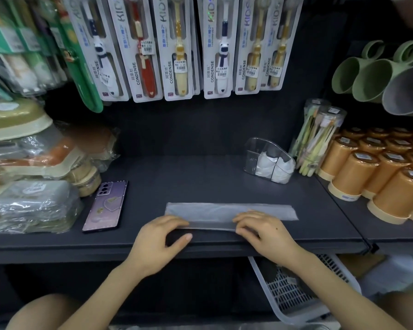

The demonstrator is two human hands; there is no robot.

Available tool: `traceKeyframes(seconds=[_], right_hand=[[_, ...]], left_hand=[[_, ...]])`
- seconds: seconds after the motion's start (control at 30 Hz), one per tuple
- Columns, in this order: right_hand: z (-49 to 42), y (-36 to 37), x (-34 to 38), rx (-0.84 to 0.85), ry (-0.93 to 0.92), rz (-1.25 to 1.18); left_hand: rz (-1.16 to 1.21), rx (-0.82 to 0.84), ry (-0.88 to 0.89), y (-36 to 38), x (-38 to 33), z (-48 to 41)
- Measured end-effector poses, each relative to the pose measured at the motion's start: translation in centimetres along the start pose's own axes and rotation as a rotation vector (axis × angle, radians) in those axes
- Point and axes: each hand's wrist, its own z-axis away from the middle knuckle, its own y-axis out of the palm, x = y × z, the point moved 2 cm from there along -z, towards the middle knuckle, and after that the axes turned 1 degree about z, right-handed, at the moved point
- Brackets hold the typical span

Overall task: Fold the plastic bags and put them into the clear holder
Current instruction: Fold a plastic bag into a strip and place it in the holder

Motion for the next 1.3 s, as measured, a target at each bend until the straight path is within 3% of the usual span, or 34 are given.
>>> traceKeyframes(seconds=[0.07, 0.2, 0.37, 0.43, 0.67, 1.07, 1.3], right_hand=[[0.0, -0.6, -0.2, 0.057, 0.112, -0.094], [-1.0, -0.9, 0.1, 0.194, 0.284, -0.191], [-2.6, -0.9, -1.0, 0.173, 0.406, -0.272], [-2.9, -0.8, -1.2, 0.174, 0.431, -0.328], [-3.2, -1.7, -2.0, 0.081, 0.547, -0.554], [-4.4, 0.5, -4.1, 0.072, 0.701, -0.253], [-5.8, -0.5, -3.7, 0.188, 0.733, -0.352]], left_hand=[[0.037, 0.079, -0.037, -0.3, 0.9, 0.0], [0.078, 0.061, -0.144, -0.7, 1.9, -1.1], [0.415, -0.034, -0.438, -0.3, 3.3, -2.2], [0.451, -0.081, -0.51, -0.1, 3.5, -2.5], [0.285, -0.221, -0.541, 0.7, 3.1, -2.8], [0.253, -0.213, -0.602, 0.6, 2.7, -2.8], [0.158, -0.108, -0.688, 0.4, 3.0, -4.2]])
